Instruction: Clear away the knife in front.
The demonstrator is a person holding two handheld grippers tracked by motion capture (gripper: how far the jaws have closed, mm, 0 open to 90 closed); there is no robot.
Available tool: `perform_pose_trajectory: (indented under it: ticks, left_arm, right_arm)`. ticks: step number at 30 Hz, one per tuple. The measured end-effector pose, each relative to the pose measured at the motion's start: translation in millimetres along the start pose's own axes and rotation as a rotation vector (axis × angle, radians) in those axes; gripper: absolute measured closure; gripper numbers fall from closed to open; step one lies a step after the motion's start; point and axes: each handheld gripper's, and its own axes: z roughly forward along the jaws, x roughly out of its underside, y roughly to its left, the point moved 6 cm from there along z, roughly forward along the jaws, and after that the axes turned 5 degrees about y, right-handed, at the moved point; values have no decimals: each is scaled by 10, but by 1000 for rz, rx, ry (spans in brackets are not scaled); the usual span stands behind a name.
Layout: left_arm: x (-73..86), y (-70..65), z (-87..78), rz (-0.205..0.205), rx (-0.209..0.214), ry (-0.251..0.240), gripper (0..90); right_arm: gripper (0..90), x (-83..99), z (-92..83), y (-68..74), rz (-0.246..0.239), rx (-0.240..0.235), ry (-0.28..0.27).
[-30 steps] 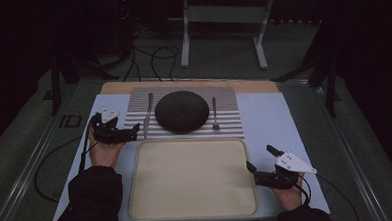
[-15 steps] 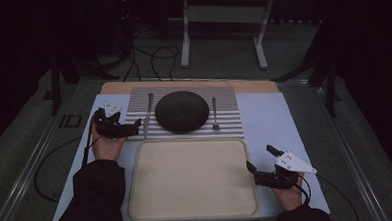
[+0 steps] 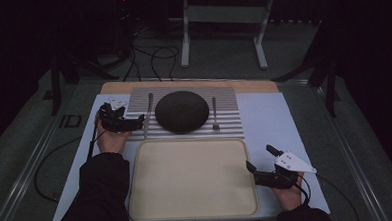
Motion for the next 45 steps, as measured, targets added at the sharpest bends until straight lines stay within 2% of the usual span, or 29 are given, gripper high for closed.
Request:
perform_pose_trajectory:
  ticks: [23, 27, 32, 34, 35, 39, 43, 44, 45]
  left_arm:
    - [-204, 65, 380, -8, -13, 64, 0]
    - [-248, 42, 473, 4, -14, 84, 0]
    - [-297, -1, 609, -6, 5, 112, 11]
    - [-314, -4, 677, 7, -2, 136, 14]
    - [-322, -3, 711, 3, -1, 144, 14]
    - [-367, 26, 810, -54, 10, 154, 37]
    - [-385, 14, 885, -51, 6, 182, 78]
    - [-390, -3, 935, -63, 18, 196, 91]
    - [-388, -6, 962, -70, 5, 206, 118]
  right_arm:
    - [84, 5, 5, -12, 5, 4, 0]
    - [84, 6, 0, -16, 8, 6, 0]
    - [84, 6, -5, -23, 11, 5, -2]
    - [83, 6, -4, -23, 13, 4, -2]
    - [84, 6, -5, -24, 12, 4, -3]
    - [83, 18, 1, -48, 24, 3, -5]
    - [84, 16, 6, -49, 31, -4, -6]
    - [84, 16, 10, -42, 28, -8, -6]
    - [83, 16, 13, -34, 25, -8, -2]
